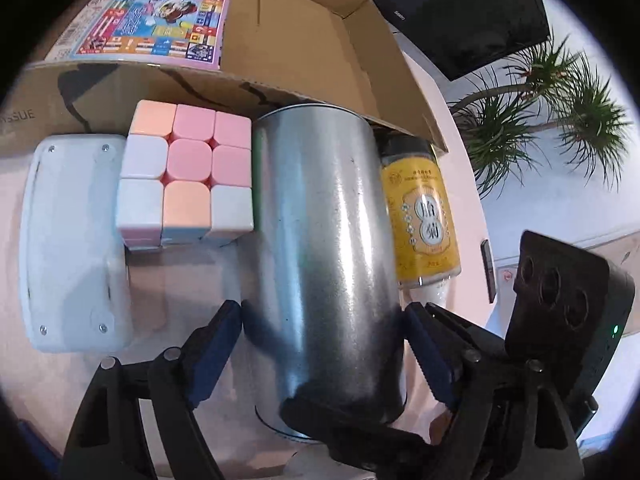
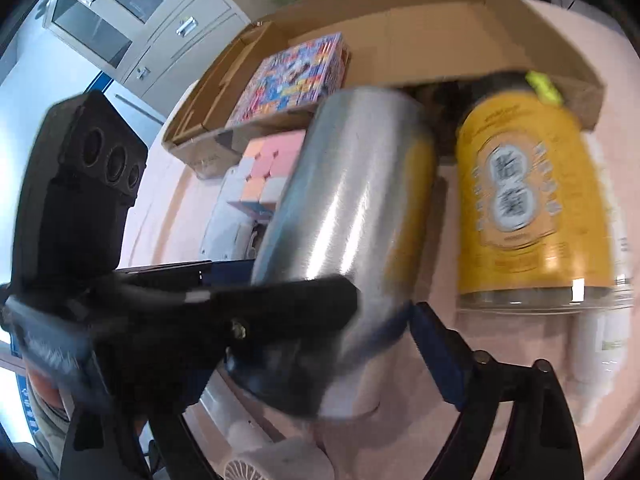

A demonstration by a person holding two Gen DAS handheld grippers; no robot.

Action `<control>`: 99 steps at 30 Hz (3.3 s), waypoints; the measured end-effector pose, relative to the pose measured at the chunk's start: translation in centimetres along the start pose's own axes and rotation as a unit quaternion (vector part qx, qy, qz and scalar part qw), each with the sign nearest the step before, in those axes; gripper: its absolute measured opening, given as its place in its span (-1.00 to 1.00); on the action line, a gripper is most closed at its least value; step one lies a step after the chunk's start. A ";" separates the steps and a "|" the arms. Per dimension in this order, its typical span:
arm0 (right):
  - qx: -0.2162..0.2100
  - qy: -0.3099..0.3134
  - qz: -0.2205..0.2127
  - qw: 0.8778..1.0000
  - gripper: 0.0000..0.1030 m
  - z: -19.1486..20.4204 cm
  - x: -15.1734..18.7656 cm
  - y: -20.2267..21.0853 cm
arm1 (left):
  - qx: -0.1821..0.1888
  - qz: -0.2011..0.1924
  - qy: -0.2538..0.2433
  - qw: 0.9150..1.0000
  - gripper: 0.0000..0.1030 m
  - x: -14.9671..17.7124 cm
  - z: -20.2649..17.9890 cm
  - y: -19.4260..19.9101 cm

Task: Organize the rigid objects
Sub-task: 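Grasp the silver metal cylinder with both grippers, then set the silver cylinder upright in the box beside the game box, then grasp the yellow jar with black lid with both grippers, then set the yellow jar in the box beside the silver cylinder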

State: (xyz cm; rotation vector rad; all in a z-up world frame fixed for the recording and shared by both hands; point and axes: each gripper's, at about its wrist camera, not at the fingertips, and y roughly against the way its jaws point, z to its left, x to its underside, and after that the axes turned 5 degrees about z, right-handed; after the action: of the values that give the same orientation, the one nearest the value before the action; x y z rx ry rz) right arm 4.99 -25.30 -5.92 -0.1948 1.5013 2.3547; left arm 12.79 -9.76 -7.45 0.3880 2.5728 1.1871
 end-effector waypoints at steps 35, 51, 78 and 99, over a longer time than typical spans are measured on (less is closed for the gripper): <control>0.006 0.021 0.036 0.999 0.73 -4.8 -18.0 -3.2 | -0.029 -0.015 0.020 0.999 0.55 -16.1 2.7 1.9; 0.039 0.002 -0.064 0.997 0.88 -5.1 -7.0 9.1 | -0.077 -0.126 -0.040 0.988 0.59 -3.0 -2.5 8.4; -0.013 0.055 -0.035 0.998 0.68 0.3 -6.0 2.3 | -0.049 -0.080 -0.066 0.993 0.65 -4.7 -8.8 4.7; 0.015 -0.011 -0.024 1.000 0.65 -8.1 -18.0 -1.0 | -0.084 -0.048 -0.057 0.994 0.55 -17.1 -8.0 1.3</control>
State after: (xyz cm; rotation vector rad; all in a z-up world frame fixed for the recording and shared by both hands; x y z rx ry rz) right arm 21.61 -35.96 -5.03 -0.1947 1.5039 2.2893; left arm 25.88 -20.59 0.91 0.2837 2.3462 1.2955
